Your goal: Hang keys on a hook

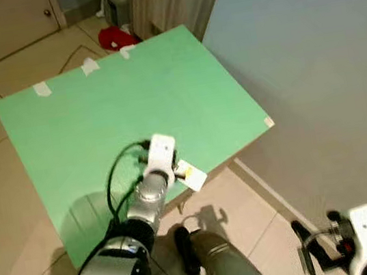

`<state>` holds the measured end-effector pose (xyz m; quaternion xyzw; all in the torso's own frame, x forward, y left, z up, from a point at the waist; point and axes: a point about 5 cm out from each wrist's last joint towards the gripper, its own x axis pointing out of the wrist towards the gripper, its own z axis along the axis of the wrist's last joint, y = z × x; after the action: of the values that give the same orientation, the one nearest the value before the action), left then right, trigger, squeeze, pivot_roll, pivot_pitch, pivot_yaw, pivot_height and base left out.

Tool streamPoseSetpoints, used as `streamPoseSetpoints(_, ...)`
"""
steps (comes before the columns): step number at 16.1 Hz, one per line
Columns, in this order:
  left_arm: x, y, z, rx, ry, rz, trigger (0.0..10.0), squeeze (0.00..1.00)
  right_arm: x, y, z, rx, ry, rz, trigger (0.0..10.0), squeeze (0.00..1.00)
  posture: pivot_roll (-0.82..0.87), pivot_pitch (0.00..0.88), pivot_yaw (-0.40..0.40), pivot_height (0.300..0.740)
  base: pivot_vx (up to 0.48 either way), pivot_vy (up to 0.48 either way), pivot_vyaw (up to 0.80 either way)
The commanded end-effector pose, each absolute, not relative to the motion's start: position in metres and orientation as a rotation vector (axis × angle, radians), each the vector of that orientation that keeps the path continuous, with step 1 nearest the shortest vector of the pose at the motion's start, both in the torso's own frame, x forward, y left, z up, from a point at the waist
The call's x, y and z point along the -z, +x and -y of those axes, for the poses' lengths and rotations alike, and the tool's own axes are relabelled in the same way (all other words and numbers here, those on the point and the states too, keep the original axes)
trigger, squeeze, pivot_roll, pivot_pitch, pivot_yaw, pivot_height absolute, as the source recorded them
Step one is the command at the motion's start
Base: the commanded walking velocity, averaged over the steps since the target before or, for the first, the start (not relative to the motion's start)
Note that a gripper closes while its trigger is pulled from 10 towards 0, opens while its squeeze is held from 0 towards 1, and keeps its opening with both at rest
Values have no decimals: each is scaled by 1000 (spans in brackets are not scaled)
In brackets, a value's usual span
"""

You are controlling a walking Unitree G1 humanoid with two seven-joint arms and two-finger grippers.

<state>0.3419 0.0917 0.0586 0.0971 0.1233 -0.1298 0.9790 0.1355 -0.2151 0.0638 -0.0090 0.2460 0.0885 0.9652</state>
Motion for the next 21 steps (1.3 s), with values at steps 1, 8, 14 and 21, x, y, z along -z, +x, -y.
streamPoseSetpoints(1, -63, 340, -84, 288, 192, -197, 0, 0, -58, 136, 220, -160, -23, -523, 10000, 0, -356, 230, -225, 722, 0, 0, 0)
streamPoseSetpoints(8, -75, 340, -102, 263, 243, -105, 0, 0, -55, 182, 216, -147, -11, -427, 10000, 0, -282, 141, -161, 722, 0, 0, 0)
streamPoseSetpoints(14, -53, 247, -161, 187, 291, -72, 10000, 0, -56, 252, 185, -258, 55, -344, 10000, 0, -39, 144, -140, 722, 0, 0, 0)
streamPoseSetpoints(21, -67, 212, -159, 134, 188, -77, 10000, 1000, -43, 262, 165, -292, 66, -325, 10000, 0, 49, 108, -146, 722, 0, 0, 0)
